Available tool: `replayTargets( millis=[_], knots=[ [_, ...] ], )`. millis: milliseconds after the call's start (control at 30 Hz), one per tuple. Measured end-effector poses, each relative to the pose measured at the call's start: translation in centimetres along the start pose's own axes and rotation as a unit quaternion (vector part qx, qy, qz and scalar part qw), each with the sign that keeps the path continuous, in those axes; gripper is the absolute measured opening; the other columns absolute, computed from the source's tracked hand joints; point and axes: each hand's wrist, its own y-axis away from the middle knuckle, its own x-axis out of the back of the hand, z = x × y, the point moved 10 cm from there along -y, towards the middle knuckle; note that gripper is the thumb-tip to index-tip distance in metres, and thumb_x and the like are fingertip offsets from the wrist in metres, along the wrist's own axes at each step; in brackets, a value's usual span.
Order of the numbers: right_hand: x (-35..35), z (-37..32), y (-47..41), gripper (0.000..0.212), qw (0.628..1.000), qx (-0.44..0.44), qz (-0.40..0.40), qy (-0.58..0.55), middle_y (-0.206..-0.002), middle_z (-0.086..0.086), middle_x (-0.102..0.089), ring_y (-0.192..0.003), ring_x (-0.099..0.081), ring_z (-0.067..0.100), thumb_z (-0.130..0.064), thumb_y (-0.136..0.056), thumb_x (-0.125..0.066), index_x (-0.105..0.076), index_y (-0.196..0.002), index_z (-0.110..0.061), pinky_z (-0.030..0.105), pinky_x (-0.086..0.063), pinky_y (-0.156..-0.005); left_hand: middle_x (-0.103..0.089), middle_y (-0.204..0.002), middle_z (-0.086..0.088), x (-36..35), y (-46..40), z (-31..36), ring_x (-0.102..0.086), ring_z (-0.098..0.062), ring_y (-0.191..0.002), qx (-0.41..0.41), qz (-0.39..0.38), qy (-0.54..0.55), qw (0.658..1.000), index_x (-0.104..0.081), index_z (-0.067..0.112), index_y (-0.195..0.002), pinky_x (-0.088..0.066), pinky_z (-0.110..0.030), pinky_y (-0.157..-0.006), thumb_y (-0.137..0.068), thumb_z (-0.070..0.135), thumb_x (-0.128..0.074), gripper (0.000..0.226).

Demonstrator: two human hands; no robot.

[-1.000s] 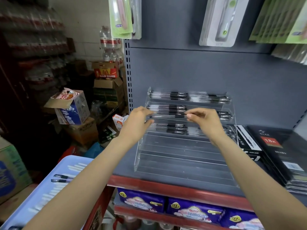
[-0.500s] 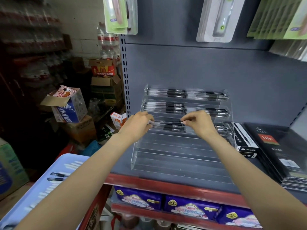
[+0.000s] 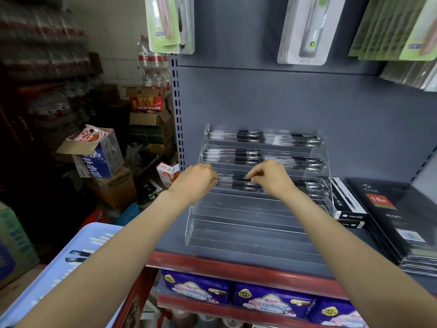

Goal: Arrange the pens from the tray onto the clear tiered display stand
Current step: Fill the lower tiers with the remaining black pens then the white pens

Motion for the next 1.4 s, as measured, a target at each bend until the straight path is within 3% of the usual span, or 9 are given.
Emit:
replayTargets(
  millis=[200,333,500,600,867,1033,1133,1267,1400],
  knots=[
    [-0.1,-2.1,0.5,0.019,0.998,0.025,0.032,-0.047,-0.103,0.004,-0.071,-0.086,-0.057,0.007,-0.005,-0.088,-0.060,-0.072,-0.101,-0.010,0.015,-0.042,-0.081,-0.058,-0.117,-0.004,2.0,1.2,-1.1,-0.053,-0.019,-0.109,0.022,0.087,0.100,0.991,-0.059,0.013,-0.120,-0.044,-0.032,-0.094,-0.094,0.016,-0.051,0.028],
    [-1.8,-6.1,0.8,0.018,0.995,0.054,0.033,-0.083,-0.099,0.000,-0.071,-0.081,-0.057,0.007,-0.009,-0.088,-0.060,-0.071,-0.102,-0.014,0.014,-0.040,-0.077,-0.059,-0.100,0.000,3.7,3.7,-4.3,-0.055,-0.012,-0.090,0.069,0.148,0.163,0.973,-0.064,0.012,-0.110,-0.044,-0.023,-0.083,-0.091,0.014,-0.055,0.021],
    [-7.6,-13.0,1.3,0.019,0.990,0.083,-0.005,-0.117,-0.094,-0.003,-0.069,-0.078,-0.055,0.004,-0.010,-0.088,-0.058,-0.071,-0.101,-0.016,0.010,-0.038,-0.068,-0.067,-0.096,-0.003,4.3,8.7,-10.9,-0.061,-0.014,-0.080,0.150,0.163,0.181,0.958,-0.067,0.013,-0.103,-0.046,-0.023,-0.076,-0.088,0.012,-0.060,0.016],
    [-12.6,-17.2,2.0,0.019,0.985,0.088,-0.044,-0.142,-0.101,-0.001,-0.069,-0.082,-0.056,0.005,-0.012,-0.091,-0.056,-0.069,-0.104,-0.016,0.015,-0.045,-0.076,-0.068,-0.095,-0.005,3.4,13.0,-16.0,-0.059,-0.014,-0.078,0.204,0.153,0.183,0.950,-0.067,0.012,-0.103,-0.044,-0.023,-0.072,-0.089,0.013,-0.058,0.016],
    [-32.3,-25.0,4.1,0.030,0.967,0.077,-0.220,-0.097,-0.127,0.011,-0.059,-0.112,-0.057,0.026,-0.009,-0.096,-0.047,-0.057,-0.125,-0.006,0.036,-0.045,-0.096,-0.067,-0.105,-0.011,-3.7,26.3,-31.3,-0.062,-0.026,-0.091,0.332,0.044,0.203,0.920,-0.064,0.007,-0.108,-0.044,-0.030,-0.076,-0.092,0.012,-0.053,0.020],
    [-42.2,-23.3,4.4,0.036,0.962,0.022,-0.273,-0.016,-0.138,0.014,-0.047,-0.115,-0.052,0.032,-0.012,-0.098,-0.046,-0.047,-0.134,-0.009,0.040,-0.044,-0.094,-0.058,-0.122,-0.020,-9.9,29.8,-36.7,-0.054,-0.035,-0.113,0.301,-0.074,0.188,0.932,-0.059,0.002,-0.121,-0.042,-0.035,-0.092,-0.093,0.004,-0.047,0.030],
    [-45.4,-22.0,4.0,0.037,0.959,0.008,-0.280,0.046,-0.137,0.013,-0.046,-0.111,-0.053,0.032,-0.013,-0.099,-0.045,-0.045,-0.135,-0.013,0.040,-0.047,-0.089,-0.045,-0.141,-0.015,-12.6,30.3,-37.8,-0.042,-0.027,-0.130,0.265,-0.130,0.168,0.940,-0.048,0.005,-0.133,-0.031,-0.029,-0.106,-0.094,0.004,-0.043,0.040],
    [-47.8,-21.3,3.1,0.033,0.953,0.016,-0.282,0.114,-0.128,0.014,-0.046,-0.102,-0.053,0.034,-0.008,-0.098,-0.044,-0.049,-0.131,-0.011,0.045,-0.052,-0.079,-0.014,-0.157,0.001,-15.8,31.0,-38.7,-0.015,-0.016,-0.144,0.226,-0.226,0.103,0.942,-0.022,0.015,-0.147,-0.023,-0.028,-0.112,-0.098,0.012,-0.035,0.051],
    [-49.0,-21.5,1.9,0.024,0.939,0.040,-0.279,0.198,-0.117,0.015,-0.049,-0.107,-0.046,0.031,0.000,-0.094,-0.046,-0.056,-0.115,-0.007,0.044,-0.048,-0.082,-0.010,-0.157,0.005,-16.3,30.9,-39.1,-0.011,-0.013,-0.145,0.202,-0.234,0.056,0.949,-0.016,0.018,-0.149,-0.017,-0.027,-0.115,-0.098,0.016,-0.034,0.054]
  ],
)
